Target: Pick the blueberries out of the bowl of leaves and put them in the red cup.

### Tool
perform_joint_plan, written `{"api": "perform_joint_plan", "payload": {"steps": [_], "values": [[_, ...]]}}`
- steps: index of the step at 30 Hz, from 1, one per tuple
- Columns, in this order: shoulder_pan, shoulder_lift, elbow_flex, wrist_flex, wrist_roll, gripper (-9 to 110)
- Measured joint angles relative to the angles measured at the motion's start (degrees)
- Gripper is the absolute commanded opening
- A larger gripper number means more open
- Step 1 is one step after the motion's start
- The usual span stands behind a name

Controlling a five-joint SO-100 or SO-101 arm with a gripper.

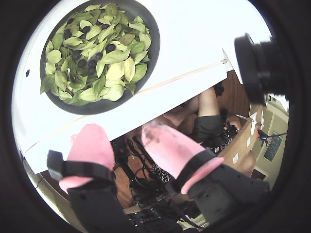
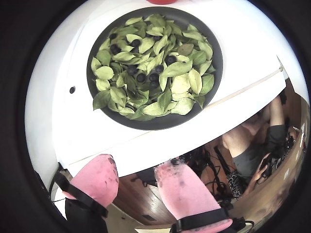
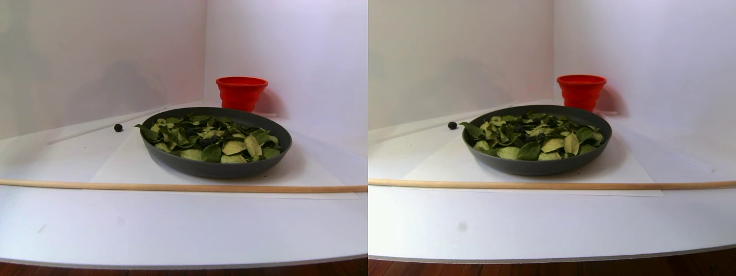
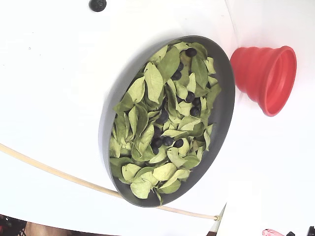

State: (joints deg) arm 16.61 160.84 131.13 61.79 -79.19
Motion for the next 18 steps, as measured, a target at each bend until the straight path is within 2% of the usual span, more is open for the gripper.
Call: {"api": "perform_joint_plan", "payload": {"steps": [18], "values": [[0.0,-8.79,4.92,-11.95,-5.19,14]]}}
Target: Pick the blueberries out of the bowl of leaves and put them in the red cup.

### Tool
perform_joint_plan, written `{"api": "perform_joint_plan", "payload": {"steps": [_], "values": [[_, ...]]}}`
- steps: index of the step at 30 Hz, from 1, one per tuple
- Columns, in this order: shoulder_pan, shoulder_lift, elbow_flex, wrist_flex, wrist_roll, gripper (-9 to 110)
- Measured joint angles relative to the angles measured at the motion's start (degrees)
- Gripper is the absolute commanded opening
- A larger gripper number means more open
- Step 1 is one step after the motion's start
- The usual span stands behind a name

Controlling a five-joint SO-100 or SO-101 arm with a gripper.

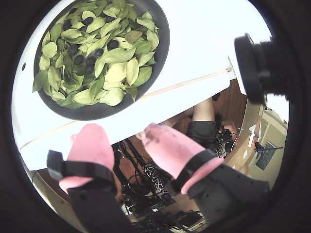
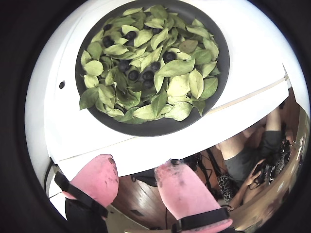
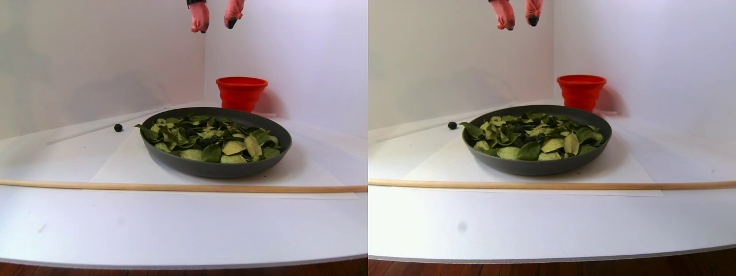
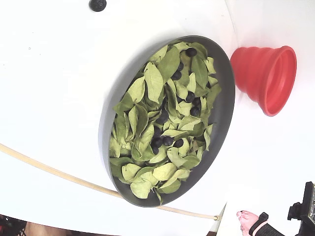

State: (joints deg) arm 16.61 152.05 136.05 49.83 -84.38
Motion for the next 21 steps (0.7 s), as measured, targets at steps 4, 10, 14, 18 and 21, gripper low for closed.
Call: {"api": "perform_joint_plan", "payload": {"steps": [4,10,14,18,21], "values": [[0.0,-1.49,0.97,-2.37,-0.7,14],[0.0,-5.1,1.93,-6.86,-1.14,15],[0.0,-6.94,3.08,-10.02,-2.46,15],[0.0,-8.26,3.96,-12.48,-2.99,15],[0.0,-9.84,3.96,-13.97,-2.99,15]]}}
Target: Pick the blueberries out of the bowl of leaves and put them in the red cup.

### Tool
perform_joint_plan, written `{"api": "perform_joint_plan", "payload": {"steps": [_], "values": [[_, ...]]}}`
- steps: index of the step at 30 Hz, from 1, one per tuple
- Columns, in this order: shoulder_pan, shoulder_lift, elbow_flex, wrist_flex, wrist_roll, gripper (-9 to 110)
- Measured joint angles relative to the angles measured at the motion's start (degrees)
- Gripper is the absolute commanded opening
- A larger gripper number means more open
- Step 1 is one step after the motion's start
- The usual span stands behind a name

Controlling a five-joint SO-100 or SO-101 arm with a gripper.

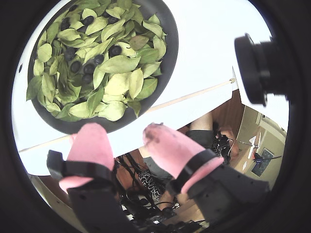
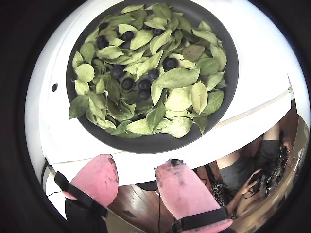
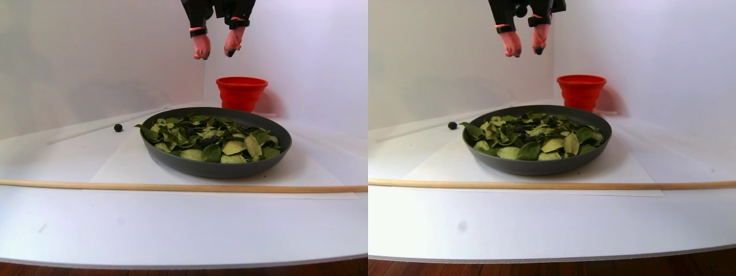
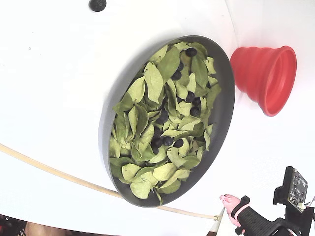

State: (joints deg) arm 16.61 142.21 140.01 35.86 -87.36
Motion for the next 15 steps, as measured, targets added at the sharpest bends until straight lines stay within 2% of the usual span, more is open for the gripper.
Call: {"api": "perform_joint_plan", "payload": {"steps": [15], "values": [[-1.58,-7.91,0.0,-7.38,0.09,15]]}}
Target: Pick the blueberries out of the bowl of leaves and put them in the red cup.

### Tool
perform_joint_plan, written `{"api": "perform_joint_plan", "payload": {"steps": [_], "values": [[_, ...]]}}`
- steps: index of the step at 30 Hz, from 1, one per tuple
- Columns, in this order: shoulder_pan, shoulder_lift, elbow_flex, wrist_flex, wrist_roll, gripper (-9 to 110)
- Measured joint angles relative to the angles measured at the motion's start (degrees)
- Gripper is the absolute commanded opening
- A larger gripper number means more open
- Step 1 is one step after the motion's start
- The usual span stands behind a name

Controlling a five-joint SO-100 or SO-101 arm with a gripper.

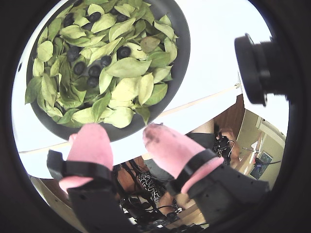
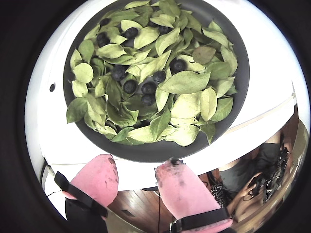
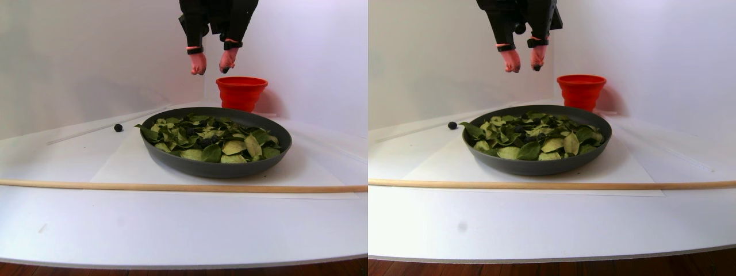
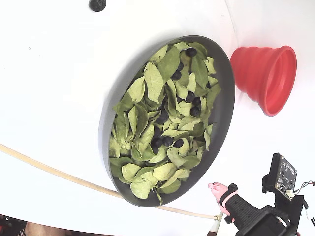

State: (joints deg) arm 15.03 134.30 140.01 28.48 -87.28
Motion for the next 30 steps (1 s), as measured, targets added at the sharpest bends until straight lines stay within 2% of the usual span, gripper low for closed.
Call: {"api": "perform_joint_plan", "payload": {"steps": [30], "values": [[-0.88,-20.65,-0.09,-18.81,-0.88,16]]}}
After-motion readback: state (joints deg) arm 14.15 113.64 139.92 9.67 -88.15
